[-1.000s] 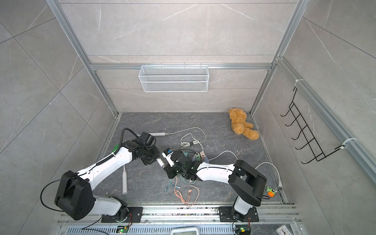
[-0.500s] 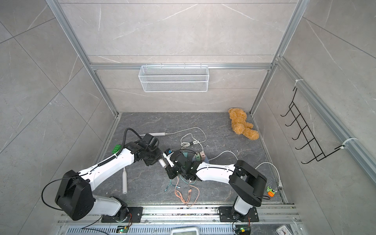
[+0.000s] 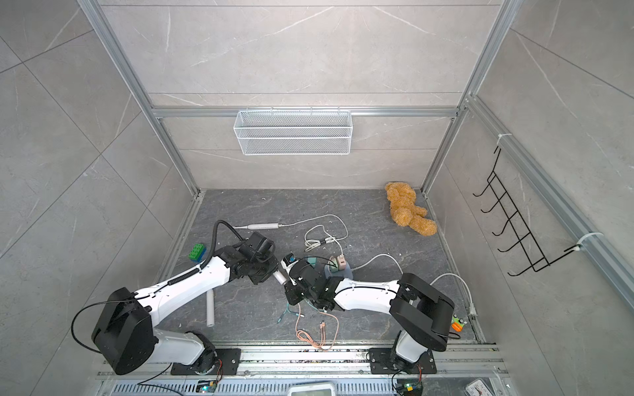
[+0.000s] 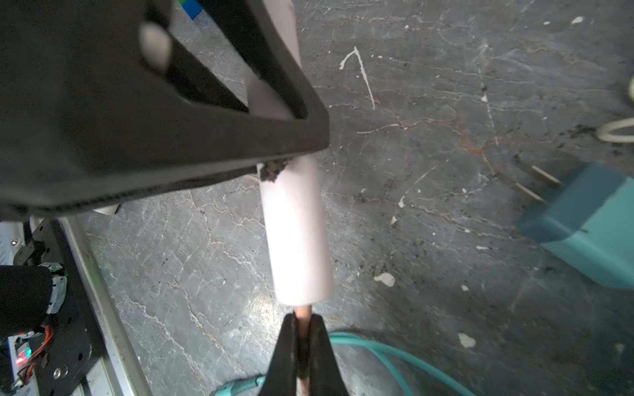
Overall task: Charge the electric toothbrush
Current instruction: Insert the charging cable into the electric toothbrush.
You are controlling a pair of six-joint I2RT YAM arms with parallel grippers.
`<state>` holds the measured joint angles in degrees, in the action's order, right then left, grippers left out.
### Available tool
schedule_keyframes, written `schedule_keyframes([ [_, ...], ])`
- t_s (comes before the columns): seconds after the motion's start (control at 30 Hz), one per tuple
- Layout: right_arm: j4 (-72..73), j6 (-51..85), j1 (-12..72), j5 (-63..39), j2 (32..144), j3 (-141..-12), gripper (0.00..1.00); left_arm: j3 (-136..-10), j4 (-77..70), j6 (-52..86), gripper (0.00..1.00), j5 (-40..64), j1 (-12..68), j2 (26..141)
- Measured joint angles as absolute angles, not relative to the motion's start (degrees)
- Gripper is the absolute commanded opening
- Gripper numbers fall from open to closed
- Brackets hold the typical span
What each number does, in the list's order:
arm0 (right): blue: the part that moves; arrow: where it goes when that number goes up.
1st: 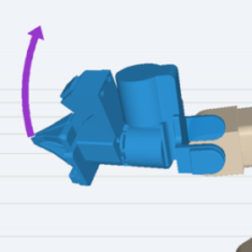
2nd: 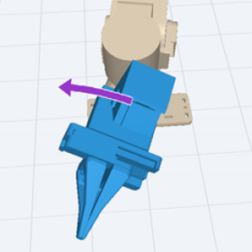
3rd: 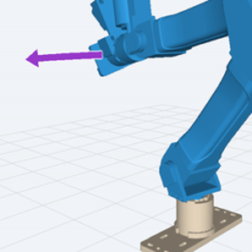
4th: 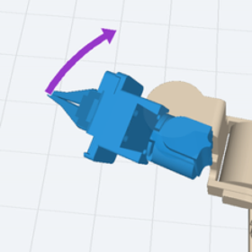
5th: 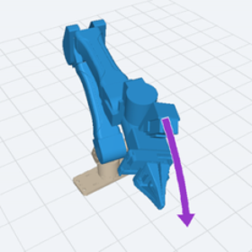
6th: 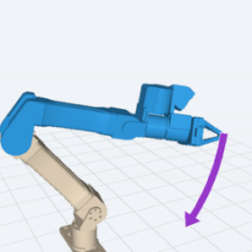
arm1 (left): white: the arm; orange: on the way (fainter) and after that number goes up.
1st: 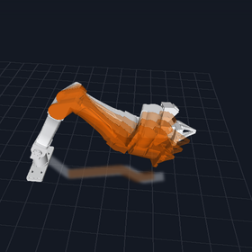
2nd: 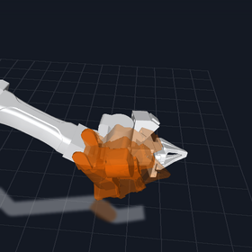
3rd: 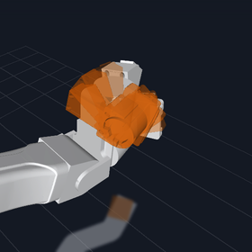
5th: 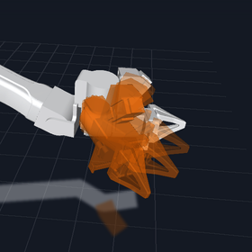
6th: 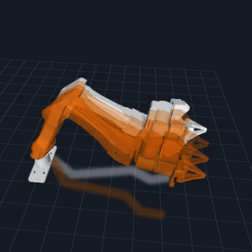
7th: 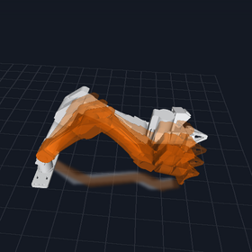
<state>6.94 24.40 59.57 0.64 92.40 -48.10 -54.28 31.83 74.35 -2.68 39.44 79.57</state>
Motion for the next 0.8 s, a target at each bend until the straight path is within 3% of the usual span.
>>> schedule_keyframes([
  [0.47, 6.0, 20.51, 60.38, 4.05, 89.32, -45.39, 0.0, -52.31, 28.34, 78.22, 0.0, -3.22, 42.09, 79.24],
  [0.63, 9.43, 19.14, 60.34, 4.64, 86.67, -44.34, 0.27, -52.69, 30.89, 76.93, 0.0, -1.28, 39.22, 76.29],
  [0.8, 11.22, 16.93, 59.51, 10.02, 78.11, -44.38, 0.44, -54.3, 36.14, 69.91, 0.0, 2.09, 29.82, 75.35],
])
